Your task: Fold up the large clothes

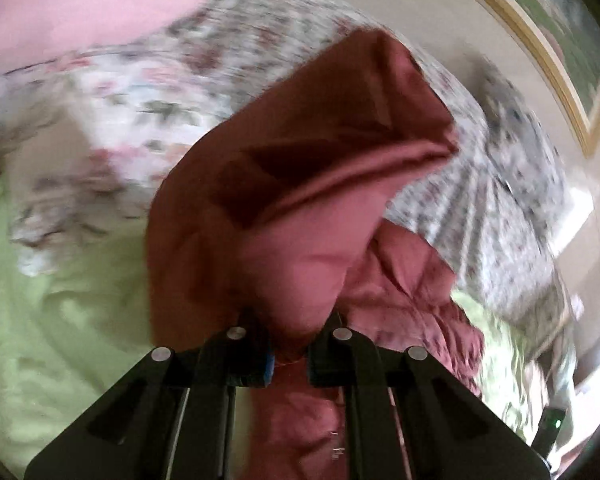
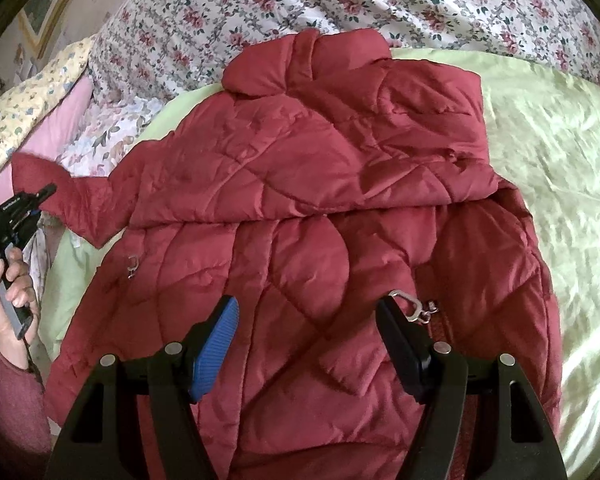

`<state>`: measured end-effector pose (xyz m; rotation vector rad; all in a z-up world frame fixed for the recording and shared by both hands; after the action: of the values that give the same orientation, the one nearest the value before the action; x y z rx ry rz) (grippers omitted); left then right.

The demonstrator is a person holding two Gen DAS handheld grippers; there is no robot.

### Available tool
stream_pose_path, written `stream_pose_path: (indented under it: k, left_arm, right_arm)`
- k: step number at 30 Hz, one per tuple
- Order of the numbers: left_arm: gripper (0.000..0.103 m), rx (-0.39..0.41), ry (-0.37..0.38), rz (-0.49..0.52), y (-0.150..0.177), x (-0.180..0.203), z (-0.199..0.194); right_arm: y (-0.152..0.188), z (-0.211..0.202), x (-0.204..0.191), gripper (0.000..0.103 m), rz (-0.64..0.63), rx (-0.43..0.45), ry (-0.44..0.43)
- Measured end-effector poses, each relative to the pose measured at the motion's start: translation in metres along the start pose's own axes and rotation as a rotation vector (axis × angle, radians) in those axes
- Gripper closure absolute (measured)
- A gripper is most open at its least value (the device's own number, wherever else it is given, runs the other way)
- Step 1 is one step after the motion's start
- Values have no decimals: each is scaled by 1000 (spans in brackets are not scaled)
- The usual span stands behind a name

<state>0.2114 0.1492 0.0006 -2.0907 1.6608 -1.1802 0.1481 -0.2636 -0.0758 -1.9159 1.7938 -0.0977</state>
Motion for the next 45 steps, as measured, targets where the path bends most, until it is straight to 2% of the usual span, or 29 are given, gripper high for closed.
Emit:
stream_pose_path:
  k: [13,24,28,33,40,43,45]
  left_arm:
    - [94,-138,45,277,40,125,69]
    - [94,-248,36,424,96,199,138]
    - [94,-268,-3,490,117,216,158]
    - [92,-299,-10,535,139,227,173]
    - [91,-307,-11,535,145,228,180]
    - [91,-311,-5,531,145,228,180]
    - [89,-318,1,524,145,227,180]
  right_arm:
    - [-14,-9,27,30,48,25,-27]
    - [-33,-15,48,30,120,58,-72]
    - [-41,-19,58,30,160,79,-105]
    - [-58,-18,67,28,214,102,-168]
    - [-95,-1,64,29,263,121,-302]
    - [-110,16,61,29,293,102,-367]
    - [-115,31,58,35,303,74,-404]
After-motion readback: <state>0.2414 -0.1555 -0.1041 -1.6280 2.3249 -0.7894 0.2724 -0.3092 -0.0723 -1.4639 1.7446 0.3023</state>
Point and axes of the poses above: each gripper's, at about its wrist camera, not at the fingertips, and z roughly the way its jaws point, x to its right, y to its underside, the point moved 7 cm from there along z, roughly the way its jaws point, and after that the axes turned 11 degrees about -x, right-handed, at the moved point
